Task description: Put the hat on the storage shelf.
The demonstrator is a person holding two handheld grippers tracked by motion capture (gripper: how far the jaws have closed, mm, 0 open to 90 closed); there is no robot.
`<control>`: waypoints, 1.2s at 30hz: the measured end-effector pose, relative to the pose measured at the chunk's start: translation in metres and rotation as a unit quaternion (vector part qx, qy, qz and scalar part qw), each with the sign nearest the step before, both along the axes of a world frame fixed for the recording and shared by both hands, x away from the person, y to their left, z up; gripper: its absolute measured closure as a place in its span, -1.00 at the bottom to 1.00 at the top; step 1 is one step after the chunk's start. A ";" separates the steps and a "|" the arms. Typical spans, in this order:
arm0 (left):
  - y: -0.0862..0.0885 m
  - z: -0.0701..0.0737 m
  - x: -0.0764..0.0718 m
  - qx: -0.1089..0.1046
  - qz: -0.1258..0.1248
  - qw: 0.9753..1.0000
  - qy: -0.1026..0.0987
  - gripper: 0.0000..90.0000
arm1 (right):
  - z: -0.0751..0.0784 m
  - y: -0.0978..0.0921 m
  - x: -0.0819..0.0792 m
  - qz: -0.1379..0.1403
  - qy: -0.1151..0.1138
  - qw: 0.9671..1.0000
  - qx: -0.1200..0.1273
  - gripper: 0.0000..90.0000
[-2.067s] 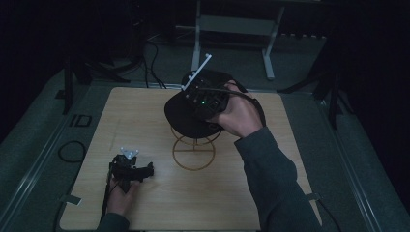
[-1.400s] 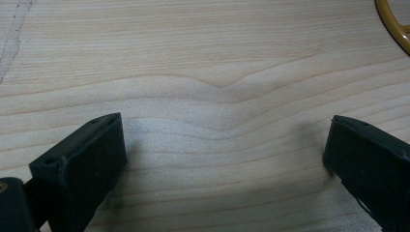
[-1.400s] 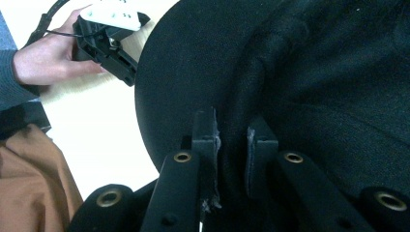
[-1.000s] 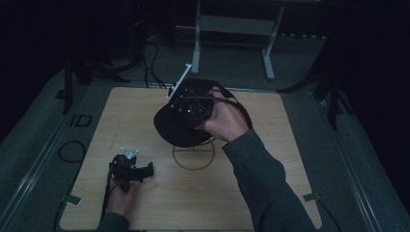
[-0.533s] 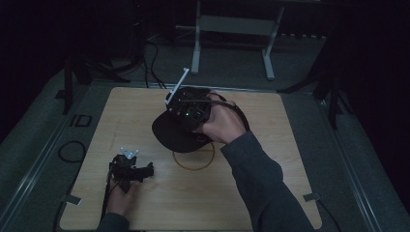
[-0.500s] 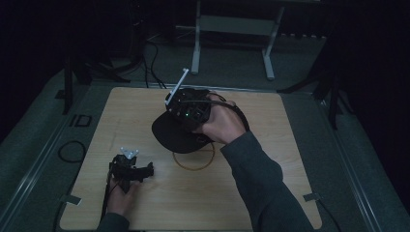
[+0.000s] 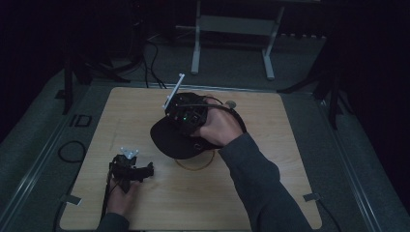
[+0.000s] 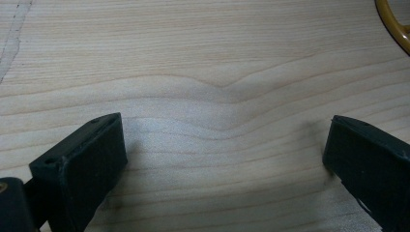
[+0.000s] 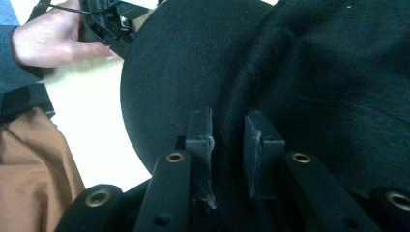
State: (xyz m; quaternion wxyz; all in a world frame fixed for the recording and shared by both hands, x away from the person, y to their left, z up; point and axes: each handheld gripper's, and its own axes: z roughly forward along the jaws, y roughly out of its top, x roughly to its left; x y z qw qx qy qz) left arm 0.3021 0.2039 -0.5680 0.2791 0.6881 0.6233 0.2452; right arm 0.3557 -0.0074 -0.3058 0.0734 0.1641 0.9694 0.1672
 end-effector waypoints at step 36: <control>0.000 0.000 0.000 0.002 -0.002 1.000 0.001 -0.97 | 0.002 -0.022 -0.006 0.004 0.012 0.999 0.038 0.59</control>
